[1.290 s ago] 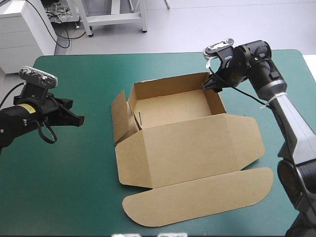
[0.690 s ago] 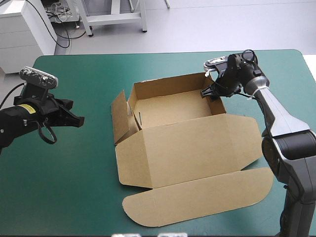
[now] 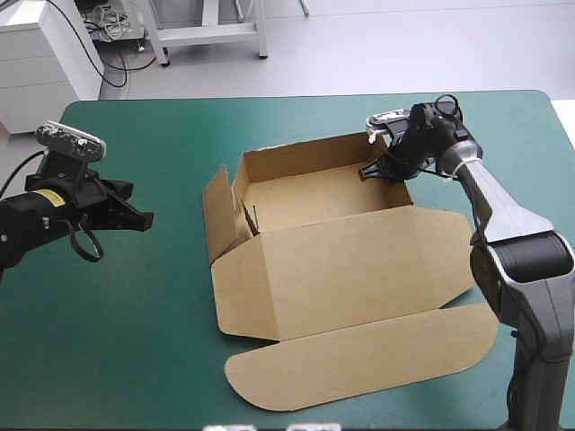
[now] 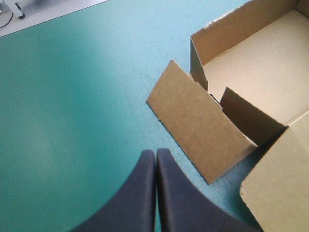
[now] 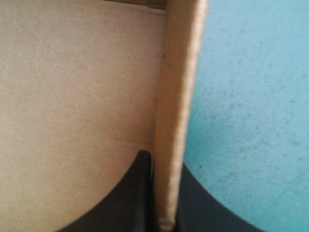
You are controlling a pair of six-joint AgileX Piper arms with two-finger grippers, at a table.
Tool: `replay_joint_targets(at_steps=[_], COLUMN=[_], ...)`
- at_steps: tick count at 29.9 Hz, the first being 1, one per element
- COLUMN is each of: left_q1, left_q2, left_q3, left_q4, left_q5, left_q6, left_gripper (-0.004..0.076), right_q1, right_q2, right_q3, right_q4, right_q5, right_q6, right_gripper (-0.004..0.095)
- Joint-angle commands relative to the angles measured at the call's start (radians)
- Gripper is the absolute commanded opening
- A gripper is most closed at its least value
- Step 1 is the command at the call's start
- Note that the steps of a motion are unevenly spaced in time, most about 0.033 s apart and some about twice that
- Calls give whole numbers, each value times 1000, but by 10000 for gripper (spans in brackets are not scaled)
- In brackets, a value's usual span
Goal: Fold the box
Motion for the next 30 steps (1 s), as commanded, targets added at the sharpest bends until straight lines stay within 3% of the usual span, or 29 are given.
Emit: replay_joint_targets(at_steps=[1,9,25,30], left_q1=[2,2,2,2], left_q2=[-17,-17,-17,-17], left_q3=[-25,-25,-21,-21], left_q4=[-24,-20,-14,-11], left_q5=[-62,-62,-67,-65], left_q6=[-4,-4,-6,-6], left_gripper=[-8,-8,-8,-8], right_q1=[-5,-14,-68,-136], right_q2=[-57,-59,-337,-431], right_q3=[-41,-157,-190,-189], right_q4=[1,-6,15,149], right_q5=[-25,76,77,77], right_q6=[-14,-36,-90,-128], right_gripper=[-22,-21,-22,-22])
